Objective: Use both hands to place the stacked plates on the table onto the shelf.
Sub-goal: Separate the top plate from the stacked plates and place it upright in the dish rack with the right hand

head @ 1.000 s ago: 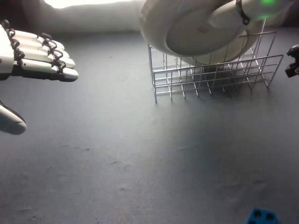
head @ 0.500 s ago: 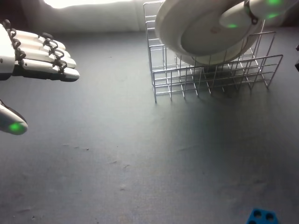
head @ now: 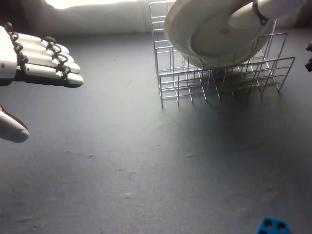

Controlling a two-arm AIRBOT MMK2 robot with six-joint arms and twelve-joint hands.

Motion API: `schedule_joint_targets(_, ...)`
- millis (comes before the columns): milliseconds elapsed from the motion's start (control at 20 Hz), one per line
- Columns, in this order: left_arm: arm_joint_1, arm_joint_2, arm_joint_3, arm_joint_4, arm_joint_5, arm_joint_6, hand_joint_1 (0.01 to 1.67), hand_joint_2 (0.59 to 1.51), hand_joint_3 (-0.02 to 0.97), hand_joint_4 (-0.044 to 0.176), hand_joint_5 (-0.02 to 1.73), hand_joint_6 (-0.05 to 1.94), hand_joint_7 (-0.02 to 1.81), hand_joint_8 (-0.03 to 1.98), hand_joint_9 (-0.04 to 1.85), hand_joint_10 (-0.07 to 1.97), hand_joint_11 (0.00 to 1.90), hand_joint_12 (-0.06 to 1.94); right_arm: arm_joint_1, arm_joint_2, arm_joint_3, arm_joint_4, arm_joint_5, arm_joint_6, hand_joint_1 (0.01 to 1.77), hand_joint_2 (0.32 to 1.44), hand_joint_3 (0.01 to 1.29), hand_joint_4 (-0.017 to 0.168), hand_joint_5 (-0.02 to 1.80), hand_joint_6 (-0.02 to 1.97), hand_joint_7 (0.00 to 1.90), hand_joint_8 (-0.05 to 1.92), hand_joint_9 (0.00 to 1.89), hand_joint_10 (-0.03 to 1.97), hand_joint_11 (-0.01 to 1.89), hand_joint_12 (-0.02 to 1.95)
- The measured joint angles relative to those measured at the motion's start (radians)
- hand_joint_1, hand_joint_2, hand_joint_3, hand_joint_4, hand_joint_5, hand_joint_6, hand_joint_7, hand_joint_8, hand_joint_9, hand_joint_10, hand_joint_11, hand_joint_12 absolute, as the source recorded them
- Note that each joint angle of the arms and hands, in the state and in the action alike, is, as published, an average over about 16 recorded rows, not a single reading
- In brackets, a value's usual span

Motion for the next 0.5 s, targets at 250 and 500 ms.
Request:
schedule_joint_targets(250,-0.001,-0.002,0.000,0.005,0.000,0.000,0.01,1.113,0.004,0.000,0.02,0.01,0.02,0.00,0.02,0.01,0.02,0.01,-0.009,-0.022,0.019,0.006,0.003,0.000,1.35,1.06,0.01,-0.005,0.87,1.05,0.90,1.02,0.84,1.29,0.65,1.38)
schedule_joint_targets(500,-0.001,-0.002,0.000,0.006,0.000,0.000,0.01,1.113,0.004,0.000,0.02,0.01,0.02,0.00,0.02,0.01,0.02,0.01,-0.025,-0.044,0.035,0.018,0.006,0.000,1.35,1.06,0.01,-0.005,0.87,1.05,0.90,1.03,0.83,1.30,0.63,1.39)
